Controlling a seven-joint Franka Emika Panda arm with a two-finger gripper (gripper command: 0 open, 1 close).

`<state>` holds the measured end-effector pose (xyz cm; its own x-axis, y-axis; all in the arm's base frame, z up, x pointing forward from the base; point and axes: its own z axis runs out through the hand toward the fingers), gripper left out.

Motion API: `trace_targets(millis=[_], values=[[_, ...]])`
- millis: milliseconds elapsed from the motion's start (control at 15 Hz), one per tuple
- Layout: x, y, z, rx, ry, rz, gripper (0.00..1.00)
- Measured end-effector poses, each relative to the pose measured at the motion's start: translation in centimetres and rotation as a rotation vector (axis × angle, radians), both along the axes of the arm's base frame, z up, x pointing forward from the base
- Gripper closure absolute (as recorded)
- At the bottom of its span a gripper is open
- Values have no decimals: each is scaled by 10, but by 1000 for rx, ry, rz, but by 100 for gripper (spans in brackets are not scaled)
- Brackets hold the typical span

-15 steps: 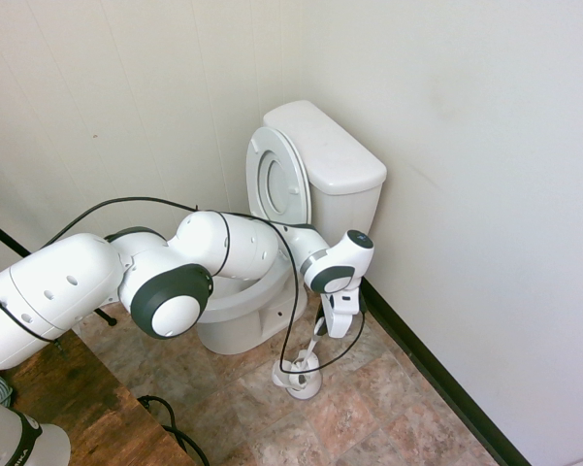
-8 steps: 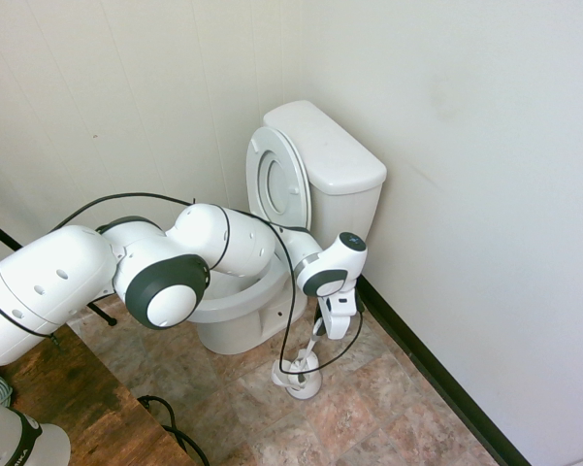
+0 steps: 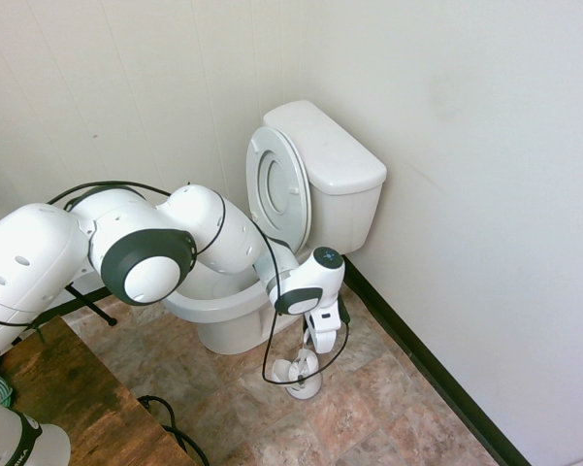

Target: Clean the toilet

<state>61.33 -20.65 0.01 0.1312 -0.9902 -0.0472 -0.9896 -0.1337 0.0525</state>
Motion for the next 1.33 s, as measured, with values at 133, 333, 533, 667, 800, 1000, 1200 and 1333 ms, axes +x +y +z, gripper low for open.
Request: trace_targets(millis=[133,333,533,667,800,1000,1200,1333], values=[[-19,7,2,4,-29,17,100],[-48,18,12,11,-58,31,100],[-66,24,36,16,-87,42,100],[-77,26,59,23,-104,51,100],[-88,26,86,28,-122,59,100],[-109,23,135,23,-161,72,100],[-137,17,187,18,-213,85,100],[-154,23,209,14,-235,91,100]])
